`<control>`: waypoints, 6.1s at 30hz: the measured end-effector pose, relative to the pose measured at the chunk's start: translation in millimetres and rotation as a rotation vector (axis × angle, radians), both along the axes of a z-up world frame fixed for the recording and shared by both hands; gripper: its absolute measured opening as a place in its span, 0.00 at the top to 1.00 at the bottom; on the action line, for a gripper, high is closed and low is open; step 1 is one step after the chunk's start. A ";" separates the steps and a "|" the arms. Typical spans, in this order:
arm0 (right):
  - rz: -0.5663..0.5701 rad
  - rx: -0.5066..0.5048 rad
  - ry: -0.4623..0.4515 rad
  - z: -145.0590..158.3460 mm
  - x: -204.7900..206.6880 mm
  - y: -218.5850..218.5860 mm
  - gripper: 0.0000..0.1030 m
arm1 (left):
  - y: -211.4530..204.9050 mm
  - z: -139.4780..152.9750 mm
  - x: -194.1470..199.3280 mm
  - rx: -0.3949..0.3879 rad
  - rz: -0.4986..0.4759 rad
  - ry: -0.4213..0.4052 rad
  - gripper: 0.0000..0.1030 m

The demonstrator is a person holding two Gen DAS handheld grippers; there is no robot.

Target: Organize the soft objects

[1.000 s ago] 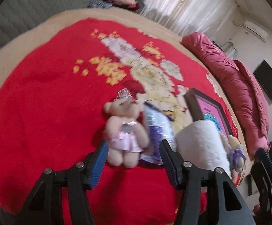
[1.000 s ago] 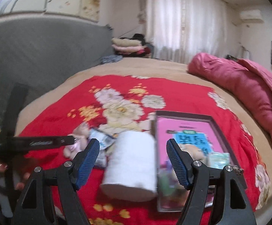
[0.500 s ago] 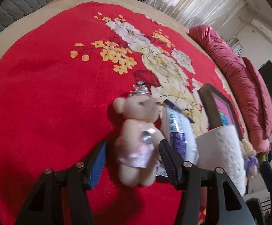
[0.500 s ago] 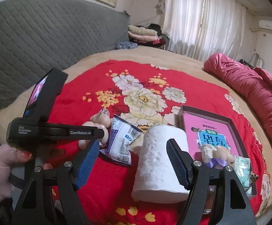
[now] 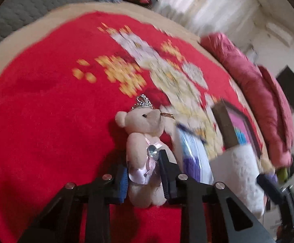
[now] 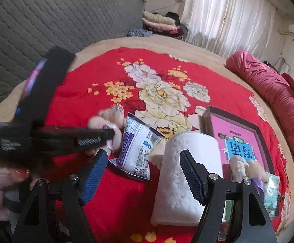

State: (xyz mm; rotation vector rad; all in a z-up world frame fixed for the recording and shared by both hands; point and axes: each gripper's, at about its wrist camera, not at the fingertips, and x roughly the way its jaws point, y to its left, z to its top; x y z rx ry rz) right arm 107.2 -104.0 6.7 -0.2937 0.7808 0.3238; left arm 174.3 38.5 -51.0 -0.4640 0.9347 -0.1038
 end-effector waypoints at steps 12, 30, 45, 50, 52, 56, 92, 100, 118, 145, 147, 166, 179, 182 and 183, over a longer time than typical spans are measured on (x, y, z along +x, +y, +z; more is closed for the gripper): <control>-0.055 -0.136 0.146 -40.7 54.1 40.5 0.27 | 60.1 19.6 -7.5 -0.074 0.130 -0.083 0.73; -0.012 -0.029 0.069 -30.9 52.6 29.7 0.65 | 42.4 35.7 -16.0 -0.022 0.091 -0.133 0.73; -0.263 0.145 -0.145 80.7 9.2 -124.9 0.65 | -89.1 95.0 -68.7 0.052 -0.171 -0.241 0.73; -0.403 0.174 -0.139 80.7 5.1 -193.9 0.65 | -155.9 104.2 -81.8 0.064 -0.302 -0.235 0.73; -0.442 0.175 -0.124 75.5 4.5 -216.7 0.65 | -178.4 107.8 -85.7 0.062 -0.331 -0.236 0.73; -0.498 0.204 -0.071 60.5 2.7 -258.7 0.65 | -225.5 112.4 -91.2 0.097 -0.417 -0.241 0.73; -0.564 0.583 0.031 -15.0 2.2 -368.2 0.32 | -334.0 59.5 -34.3 0.214 -0.529 -0.060 0.71; -0.595 0.582 0.004 -8.3 -3.7 -374.7 0.32 | -330.2 63.5 -35.0 0.193 -0.524 -0.077 0.53; -0.571 0.589 -0.054 15.5 -14.9 -365.3 0.32 | -309.0 90.6 -40.2 0.202 -0.481 -0.150 0.41; -0.441 0.390 -0.103 57.9 -61.1 -259.4 0.28 | -210.5 112.0 -86.9 0.252 -0.321 -0.191 0.41; -0.444 0.367 -0.101 58.3 -67.7 -250.8 0.28 | -205.2 112.4 -90.7 0.257 -0.314 -0.193 0.41; -0.468 0.251 -0.114 77.4 -129.6 -199.4 0.28 | -168.6 106.3 -130.1 0.239 -0.254 -0.170 0.41; -0.441 0.263 -0.073 73.4 -159.5 -189.6 0.28 | -177.4 106.0 -163.0 0.265 -0.280 -0.158 0.41; -0.445 0.258 -0.066 71.7 -163.8 -191.2 0.28 | -178.2 102.9 -167.8 0.272 -0.276 -0.152 0.41; -0.444 0.258 -0.066 71.7 -165.3 -190.9 0.28 | -178.8 101.6 -168.8 0.274 -0.279 -0.148 0.41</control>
